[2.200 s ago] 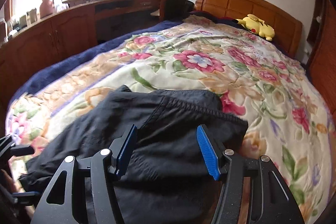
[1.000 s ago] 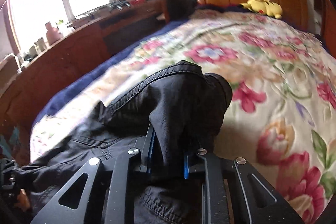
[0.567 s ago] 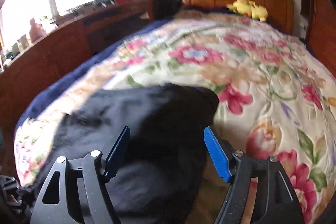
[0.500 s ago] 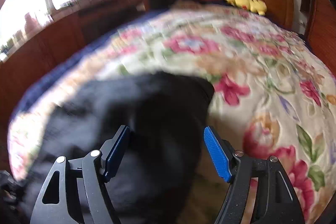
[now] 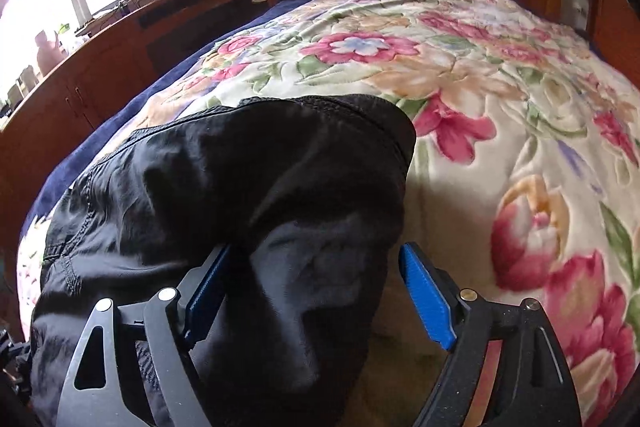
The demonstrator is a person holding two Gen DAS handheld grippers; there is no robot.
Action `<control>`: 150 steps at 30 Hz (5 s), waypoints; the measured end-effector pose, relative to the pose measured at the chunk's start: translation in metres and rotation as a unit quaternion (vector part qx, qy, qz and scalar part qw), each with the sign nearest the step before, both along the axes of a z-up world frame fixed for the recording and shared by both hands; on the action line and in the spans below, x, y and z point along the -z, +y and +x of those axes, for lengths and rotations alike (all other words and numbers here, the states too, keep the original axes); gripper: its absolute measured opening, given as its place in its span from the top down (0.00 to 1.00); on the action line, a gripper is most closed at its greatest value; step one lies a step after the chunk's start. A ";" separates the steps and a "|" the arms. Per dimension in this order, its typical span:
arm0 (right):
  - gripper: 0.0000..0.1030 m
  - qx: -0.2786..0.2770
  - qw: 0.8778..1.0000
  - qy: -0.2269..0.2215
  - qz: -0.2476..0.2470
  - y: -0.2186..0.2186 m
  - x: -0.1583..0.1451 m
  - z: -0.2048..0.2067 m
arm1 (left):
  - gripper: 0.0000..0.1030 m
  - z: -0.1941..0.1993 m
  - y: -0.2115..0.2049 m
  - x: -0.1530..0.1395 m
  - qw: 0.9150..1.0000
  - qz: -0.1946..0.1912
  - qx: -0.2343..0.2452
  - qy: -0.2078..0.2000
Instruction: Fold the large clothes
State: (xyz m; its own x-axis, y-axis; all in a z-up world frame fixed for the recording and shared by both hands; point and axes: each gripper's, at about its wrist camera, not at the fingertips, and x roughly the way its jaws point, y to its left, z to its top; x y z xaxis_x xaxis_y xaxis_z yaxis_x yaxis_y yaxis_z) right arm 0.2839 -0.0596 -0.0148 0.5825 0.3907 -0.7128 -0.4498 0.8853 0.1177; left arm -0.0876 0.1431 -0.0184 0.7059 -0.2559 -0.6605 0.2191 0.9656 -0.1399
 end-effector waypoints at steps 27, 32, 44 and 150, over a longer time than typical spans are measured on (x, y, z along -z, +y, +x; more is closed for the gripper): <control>0.48 -0.038 0.998 0.048 0.034 0.013 0.013 0.024 | 0.63 -0.002 0.014 0.025 0.999 0.007 0.004 0.042; 0.50 -0.040 0.998 0.041 0.031 0.013 0.014 0.024 | 0.63 -0.001 0.016 0.026 0.999 -0.014 0.009 0.041; 0.57 -0.046 0.998 0.033 0.023 0.012 0.011 0.021 | 0.63 0.005 0.011 0.018 0.998 -0.041 0.028 0.027; 0.44 -0.269 0.955 -0.123 0.021 0.210 -0.019 -0.273 | 0.21 -0.109 0.228 -0.097 0.958 0.039 -0.240 -0.149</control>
State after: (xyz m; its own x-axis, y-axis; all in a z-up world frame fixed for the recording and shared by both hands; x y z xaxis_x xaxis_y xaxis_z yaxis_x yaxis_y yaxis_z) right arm 0.0111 0.1507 0.0041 0.4366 0.7061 -0.5574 -0.8573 0.5145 -0.0198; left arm -0.1969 0.3706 0.0785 0.8901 0.1885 -0.4151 -0.2347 0.9700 -0.0628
